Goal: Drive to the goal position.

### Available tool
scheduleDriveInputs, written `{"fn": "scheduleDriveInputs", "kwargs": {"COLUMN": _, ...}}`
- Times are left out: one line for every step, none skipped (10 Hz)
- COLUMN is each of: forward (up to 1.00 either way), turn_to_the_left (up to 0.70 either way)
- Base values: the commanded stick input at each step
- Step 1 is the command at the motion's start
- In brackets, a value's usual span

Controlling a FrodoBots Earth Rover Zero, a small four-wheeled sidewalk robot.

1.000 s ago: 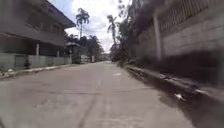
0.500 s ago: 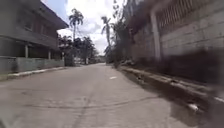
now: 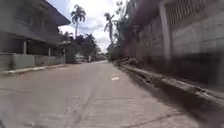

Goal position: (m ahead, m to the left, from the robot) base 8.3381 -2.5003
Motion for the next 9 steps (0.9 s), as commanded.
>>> {"fn": "scheduleDriveInputs", "kwargs": {"forward": 1.00, "turn_to_the_left": 0.00}}
{"fn": "scheduleDriveInputs", "kwargs": {"forward": 1.00, "turn_to_the_left": 0.00}}
{"fn": "scheduleDriveInputs", "kwargs": {"forward": 1.00, "turn_to_the_left": 0.00}}
{"fn": "scheduleDriveInputs", "kwargs": {"forward": 1.00, "turn_to_the_left": 0.00}}
{"fn": "scheduleDriveInputs", "kwargs": {"forward": 1.00, "turn_to_the_left": 0.00}}
{"fn": "scheduleDriveInputs", "kwargs": {"forward": 1.00, "turn_to_the_left": 0.00}}
{"fn": "scheduleDriveInputs", "kwargs": {"forward": 1.00, "turn_to_the_left": 0.00}}
{"fn": "scheduleDriveInputs", "kwargs": {"forward": 1.00, "turn_to_the_left": 0.00}}
{"fn": "scheduleDriveInputs", "kwargs": {"forward": 1.00, "turn_to_the_left": -0.06}}
